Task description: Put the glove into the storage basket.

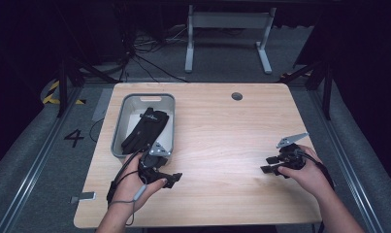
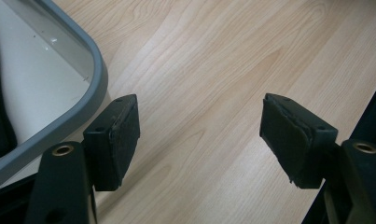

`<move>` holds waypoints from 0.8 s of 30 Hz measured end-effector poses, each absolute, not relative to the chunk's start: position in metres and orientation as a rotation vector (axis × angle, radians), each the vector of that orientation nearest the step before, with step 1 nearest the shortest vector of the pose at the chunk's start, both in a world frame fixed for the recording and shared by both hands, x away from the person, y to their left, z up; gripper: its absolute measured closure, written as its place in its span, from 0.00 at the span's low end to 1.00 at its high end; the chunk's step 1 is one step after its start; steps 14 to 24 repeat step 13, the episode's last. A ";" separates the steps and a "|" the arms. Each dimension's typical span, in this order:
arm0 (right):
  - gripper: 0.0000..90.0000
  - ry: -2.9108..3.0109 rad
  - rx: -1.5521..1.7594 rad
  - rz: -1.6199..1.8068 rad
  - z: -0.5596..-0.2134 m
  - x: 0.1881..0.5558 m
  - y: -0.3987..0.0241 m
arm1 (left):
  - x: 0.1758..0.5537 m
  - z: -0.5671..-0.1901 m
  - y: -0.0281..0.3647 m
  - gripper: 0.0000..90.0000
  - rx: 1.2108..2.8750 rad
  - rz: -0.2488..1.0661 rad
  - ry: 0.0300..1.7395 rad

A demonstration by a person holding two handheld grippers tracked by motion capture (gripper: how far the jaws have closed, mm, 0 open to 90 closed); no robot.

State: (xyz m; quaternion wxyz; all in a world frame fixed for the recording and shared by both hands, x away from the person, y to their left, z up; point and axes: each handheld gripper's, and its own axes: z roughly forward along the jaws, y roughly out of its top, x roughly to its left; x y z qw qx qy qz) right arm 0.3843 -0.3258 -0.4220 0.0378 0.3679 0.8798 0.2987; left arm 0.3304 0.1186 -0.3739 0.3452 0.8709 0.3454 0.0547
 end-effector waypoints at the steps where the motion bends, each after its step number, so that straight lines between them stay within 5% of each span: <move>1: 0.55 2.694 1.127 0.916 -0.422 0.384 -0.326 | 0.331 -0.377 0.119 0.33 2.260 0.121 0.890; 24: 0.53 2.670 1.141 0.933 -0.426 0.383 -0.332 | 0.341 -0.406 0.125 0.30 2.341 0.060 0.946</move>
